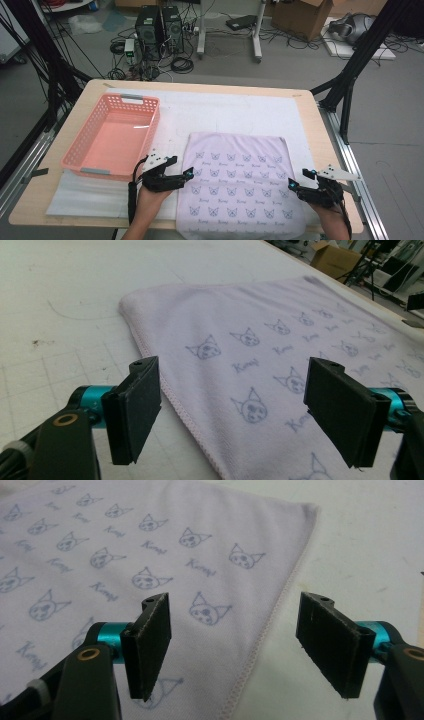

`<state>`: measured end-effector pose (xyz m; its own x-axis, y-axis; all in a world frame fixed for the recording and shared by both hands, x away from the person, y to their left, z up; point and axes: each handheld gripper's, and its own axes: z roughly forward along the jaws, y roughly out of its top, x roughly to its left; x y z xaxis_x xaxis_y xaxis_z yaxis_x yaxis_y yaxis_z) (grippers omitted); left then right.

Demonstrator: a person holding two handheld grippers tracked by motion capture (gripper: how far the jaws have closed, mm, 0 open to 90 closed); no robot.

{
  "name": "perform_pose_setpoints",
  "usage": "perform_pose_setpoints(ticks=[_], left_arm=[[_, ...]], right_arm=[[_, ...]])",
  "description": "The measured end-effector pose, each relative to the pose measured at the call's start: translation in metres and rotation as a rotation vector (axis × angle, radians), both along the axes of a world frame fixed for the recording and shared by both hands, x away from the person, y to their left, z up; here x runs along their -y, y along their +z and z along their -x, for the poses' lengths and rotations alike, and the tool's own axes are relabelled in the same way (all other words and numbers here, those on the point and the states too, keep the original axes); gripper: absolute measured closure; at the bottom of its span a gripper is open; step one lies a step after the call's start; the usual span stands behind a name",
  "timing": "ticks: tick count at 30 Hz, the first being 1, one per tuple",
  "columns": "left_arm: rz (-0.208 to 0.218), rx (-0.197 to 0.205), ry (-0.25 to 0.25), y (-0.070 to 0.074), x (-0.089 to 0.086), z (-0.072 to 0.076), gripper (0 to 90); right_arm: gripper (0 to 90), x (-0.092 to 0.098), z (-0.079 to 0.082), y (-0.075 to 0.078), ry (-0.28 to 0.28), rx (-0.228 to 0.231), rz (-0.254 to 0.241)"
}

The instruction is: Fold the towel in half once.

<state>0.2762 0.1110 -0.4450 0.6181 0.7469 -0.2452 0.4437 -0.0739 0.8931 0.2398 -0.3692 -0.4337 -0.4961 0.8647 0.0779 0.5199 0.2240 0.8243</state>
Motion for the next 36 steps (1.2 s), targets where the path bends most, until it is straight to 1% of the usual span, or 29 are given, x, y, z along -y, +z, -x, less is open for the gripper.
perform_pose_setpoints(ticks=[2,3,5,6,7,8,10,15,16,17,19,21,22,23,24,25,27,28,29,32,33,34,35,36], left_arm=[[-0.012,-0.006,-0.002,-0.001,0.0,-0.003,24.0],[-0.014,-0.019,-0.004,-0.002,0.0,-0.005,24.7],[-0.005,-0.04,0.0,-0.004,0.0,-0.01,25.0],[-0.011,-0.043,0.004,-0.005,0.0,-0.012,25.3],[-0.014,-0.045,0.009,-0.005,0.001,-0.014,25.3],[-0.01,-0.05,0.013,-0.005,0.001,-0.017,25.6],[-0.028,-0.048,0.016,-0.004,0.003,-0.021,25.9],[-0.016,-0.045,0.021,0.002,0.007,-0.031,26.9],[-0.032,-0.055,0.019,0.002,0.008,-0.034,27.4],[-0.052,-0.063,0.029,0.003,0.01,-0.038,27.4],[-0.064,-0.066,0.039,0.004,0.014,-0.044,28.5],[-0.053,-0.074,0.058,0.002,0.017,-0.05,29.4],[-0.047,-0.087,0.062,0.0,0.017,-0.052,30.3],[-0.058,-0.103,0.077,-0.003,0.018,-0.055,31.3],[-0.079,-0.11,0.092,-0.006,0.018,-0.057,31.5],[-0.083,-0.134,0.113,-0.007,0.018,-0.059,32.6],[-0.075,-0.143,0.142,-0.007,0.016,-0.062,35.2],[-0.1,-0.147,0.144,-0.007,0.016,-0.064,35.4],[-0.134,-0.145,0.147,-0.006,0.017,-0.065,35.7],[-0.15,-0.158,0.147,-0.005,0.022,-0.072,37.2],[-0.168,-0.157,0.142,-0.005,0.024,-0.074,38.0],[-0.175,-0.159,0.142,-0.006,0.026,-0.075,38.5],[-0.184,-0.154,0.148,-0.007,0.029,-0.076,39.0],[-0.197,-0.154,0.143,-0.006,0.03,-0.077,40.3]], right_arm=[[29.4,0.0,-0.003,-0.001,0.0,-0.008,0.004],[29.4,0.001,-0.006,-0.001,0.0,-0.01,0.005],[29.5,0.001,-0.011,-0.001,-0.007,-0.019,0.005],[29.5,0.001,-0.014,-0.002,-0.009,-0.021,0.004],[29.5,0.001,-0.016,-0.002,-0.014,-0.033,0.003],[29.6,0.001,-0.02,-0.003,-0.014,-0.029,0.008],[29.8,0.001,-0.027,-0.004,-0.013,-0.045,0.009],[31.5,-0.001,-0.041,-0.004,-0.013,-0.053,0.005],[31.8,-0.002,-0.043,-0.004,-0.014,-0.055,0.005],[32.5,-0.002,-0.046,-0.004,-0.014,-0.058,0.01],[33.8,-0.004,-0.054,-0.004,-0.017,-0.07,0.02],[34.6,-0.004,-0.061,-0.005,-0.035,-0.085,0.026],[34.6,-0.004,-0.065,-0.006,-0.045,-0.091,0.03],[35.0,-0.004,-0.067,-0.006,-0.056,-0.098,0.031],[35.1,-0.003,-0.07,-0.006,-0.067,-0.101,0.028],[35.1,-0.002,-0.072,-0.007,-0.072,-0.105,0.027],[35.0,-0.001,-0.077,-0.008,-0.091,-0.12,0.044],[35.1,-0.001,-0.079,-0.01,-0.097,-0.125,0.044],[35.2,-0.001,-0.081,-0.011,-0.1,-0.134,0.046],[37.5,-0.003,-0.084,-0.012,-0.106,-0.144,0.063],[38.9,-0.003,-0.085,-0.012,-0.109,-0.142,0.068],[40.7,-0.004,-0.086,-0.012,-0.117,-0.142,0.071],[42.1,-0.004,-0.087,-0.011,-0.115,-0.141,0.081],[43.6,-0.004,-0.088,-0.011,-0.111,-0.138,0.087]])
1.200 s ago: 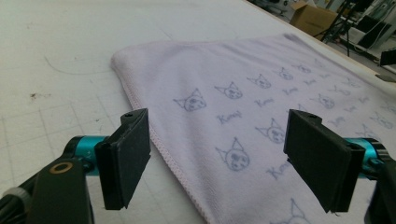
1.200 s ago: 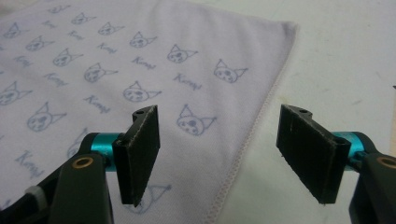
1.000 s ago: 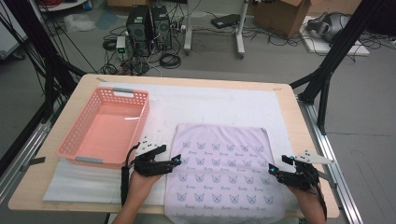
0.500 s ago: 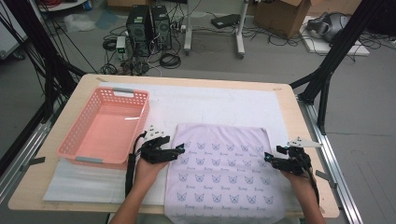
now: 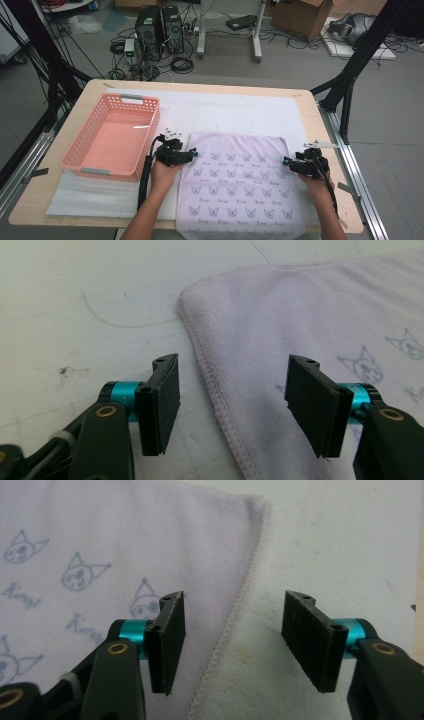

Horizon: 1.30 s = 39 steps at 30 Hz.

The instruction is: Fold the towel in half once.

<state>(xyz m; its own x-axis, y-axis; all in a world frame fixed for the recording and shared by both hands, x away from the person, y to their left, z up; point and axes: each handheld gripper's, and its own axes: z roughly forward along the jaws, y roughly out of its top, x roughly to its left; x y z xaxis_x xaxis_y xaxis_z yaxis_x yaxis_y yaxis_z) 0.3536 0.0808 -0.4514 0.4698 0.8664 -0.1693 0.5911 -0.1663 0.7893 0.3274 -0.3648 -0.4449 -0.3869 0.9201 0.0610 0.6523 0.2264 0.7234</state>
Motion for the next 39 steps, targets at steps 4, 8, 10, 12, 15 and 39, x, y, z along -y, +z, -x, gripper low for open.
perform_pose_setpoints(ticks=[4,8,10,12,15,39], left_arm=[[-0.044,0.018,0.009,0.0,0.003,0.0,48.0],[-0.093,0.04,0.016,0.0,0.005,0.0,59.1],[-0.101,0.045,0.016,0.0,0.004,0.0,64.3],[-0.086,0.041,0.009,0.0,0.002,-0.001,73.7],[-0.091,0.049,-0.009,0.0,0.005,0.0,86.2],[0.079,0.095,0.02,0.036,-0.012,0.008,86.3]], right_arm=[[51.0,-0.002,-0.003,0.001,0.011,-0.001,0.024],[62.2,-0.006,-0.007,0.002,0.034,-0.003,0.037],[74.7,-0.01,-0.008,0.003,0.059,-0.008,0.045],[83.9,-0.012,-0.007,0.003,0.084,-0.012,0.043],[87.0,-0.012,-0.007,0.003,0.079,-0.022,0.02],[87.8,0.014,0.007,0.035,0.034,0.139,-0.158]])
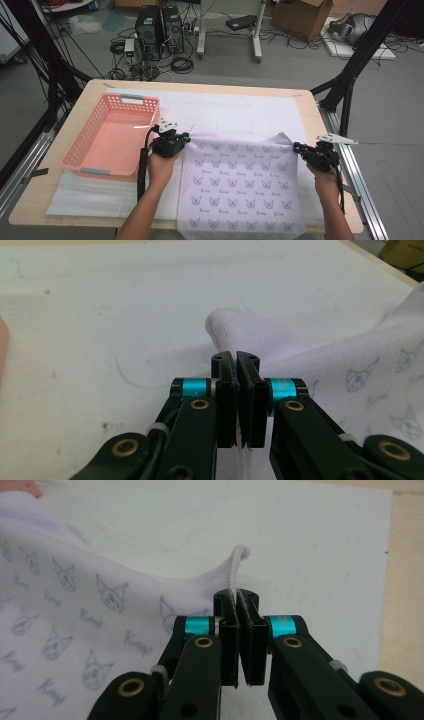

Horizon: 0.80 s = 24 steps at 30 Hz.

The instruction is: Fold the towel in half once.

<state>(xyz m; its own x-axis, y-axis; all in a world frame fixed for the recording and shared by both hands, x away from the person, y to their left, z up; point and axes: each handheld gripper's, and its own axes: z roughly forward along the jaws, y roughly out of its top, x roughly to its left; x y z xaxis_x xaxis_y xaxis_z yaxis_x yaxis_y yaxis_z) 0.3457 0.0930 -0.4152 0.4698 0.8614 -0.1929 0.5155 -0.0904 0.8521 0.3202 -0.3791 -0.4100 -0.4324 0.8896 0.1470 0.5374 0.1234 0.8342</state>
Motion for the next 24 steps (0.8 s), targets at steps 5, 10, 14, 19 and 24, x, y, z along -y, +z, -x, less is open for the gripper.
perform_pose_setpoints(ticks=[5,10,14,19,24], left_arm=[[0.027,0.016,-0.027,0.002,-0.006,0.02,86.4],[0.052,0.021,-0.065,0.001,-0.013,0.042,86.4],[0.045,0.025,-0.086,-0.003,-0.017,0.061,86.4],[0.031,0.035,-0.107,-0.009,-0.019,0.084,86.4],[0.036,0.014,-0.128,-0.021,-0.023,0.099,86.3]], right_arm=[[87.7,0.0,0.021,0.0,0.036,0.008,-0.016],[87.7,0.002,0.049,0.0,0.056,0.039,-0.029],[87.7,0.001,0.067,-0.004,0.081,0.029,-0.014],[87.7,-0.001,0.082,-0.007,0.105,0.02,0.009],[87.7,0.003,0.096,-0.013,0.118,-0.01,0.003]])
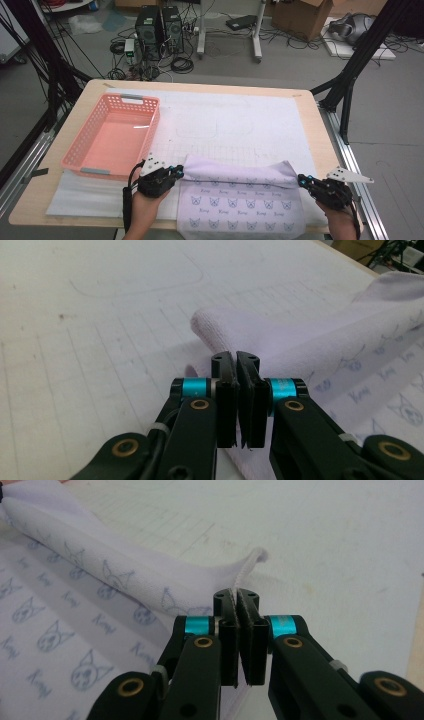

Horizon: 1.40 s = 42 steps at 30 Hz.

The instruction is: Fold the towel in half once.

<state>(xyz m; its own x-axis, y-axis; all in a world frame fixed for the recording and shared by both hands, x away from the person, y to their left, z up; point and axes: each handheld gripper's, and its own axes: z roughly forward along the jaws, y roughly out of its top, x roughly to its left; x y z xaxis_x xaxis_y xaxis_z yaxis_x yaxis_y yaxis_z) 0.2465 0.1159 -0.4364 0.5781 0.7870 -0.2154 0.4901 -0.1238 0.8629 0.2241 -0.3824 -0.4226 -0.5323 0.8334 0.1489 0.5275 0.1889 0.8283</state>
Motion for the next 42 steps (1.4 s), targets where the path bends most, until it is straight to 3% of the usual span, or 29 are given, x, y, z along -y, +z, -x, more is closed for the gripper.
perform_pose_setpoints(ticks=[4,6,7,9,10,14,18,20,21,22,23,24,25,33,36,42], left_arm=[[-0.002,-0.041,-0.035,-0.012,-0.002,0.006,85.1],[0.004,-0.032,-0.045,-0.014,-0.001,0.007,75.3],[0.005,-0.028,-0.043,-0.013,-0.001,0.005,64.7],[0.013,-0.019,-0.037,-0.011,0.0,0.002,51.7],[0.017,-0.015,-0.031,-0.01,0.001,0.0,48.6],[0.042,-0.01,-0.021,-0.003,0.003,-0.016,42.6],[0.046,-0.066,-0.039,-0.005,0.011,-0.036,46.7],[0.042,-0.104,-0.044,-0.009,0.014,-0.043,53.7],[0.035,-0.113,-0.041,-0.01,0.016,-0.045,62.3],[0.031,-0.114,-0.045,-0.011,0.016,-0.045,71.9],[0.03,-0.108,-0.044,-0.011,0.017,-0.044,79.4],[0.029,-0.1,-0.049,-0.01,0.017,-0.043,82.7],[0.034,-0.091,-0.052,-0.009,0.016,-0.04,83.7],[0.118,-0.011,-0.073,0.003,0.006,-0.012,83.0],[0.138,-0.01,-0.088,0.006,0.002,-0.001,81.9],[0.125,-0.044,-0.122,-0.003,-0.003,0.025,81.6]], right_arm=[[87.6,0.0,0.009,-0.006,0.023,-0.025,0.024],[86.2,-0.001,0.009,-0.009,0.024,-0.045,0.034],[82.6,-0.001,0.009,-0.01,0.026,-0.06,0.032],[66.3,-0.001,0.006,-0.011,0.017,-0.076,0.025],[59.6,-0.001,0.005,-0.01,0.001,-0.077,0.013],[51.5,-0.005,-0.002,-0.001,-0.046,-0.042,0.002],[49.6,-0.016,-0.02,0.002,-0.054,-0.043,0.04],[49.4,-0.021,-0.034,-0.001,-0.066,-0.057,0.068],[50.0,-0.023,-0.041,-0.003,-0.07,-0.077,0.082],[53.0,-0.024,-0.047,-0.006,-0.074,-0.092,0.099],[62.6,-0.025,-0.053,-0.008,-0.07,-0.104,0.11],[76.3,-0.024,-0.056,-0.01,-0.05,-0.116,0.112],[83.8,-0.023,-0.056,-0.01,-0.04,-0.116,0.11],[86.5,-0.012,-0.019,0.005,-0.021,-0.006,0.047],[86.5,-0.01,-0.002,0.011,-0.004,0.016,0.036],[86.5,-0.008,0.022,0.007,0.029,-0.023,0.033]])
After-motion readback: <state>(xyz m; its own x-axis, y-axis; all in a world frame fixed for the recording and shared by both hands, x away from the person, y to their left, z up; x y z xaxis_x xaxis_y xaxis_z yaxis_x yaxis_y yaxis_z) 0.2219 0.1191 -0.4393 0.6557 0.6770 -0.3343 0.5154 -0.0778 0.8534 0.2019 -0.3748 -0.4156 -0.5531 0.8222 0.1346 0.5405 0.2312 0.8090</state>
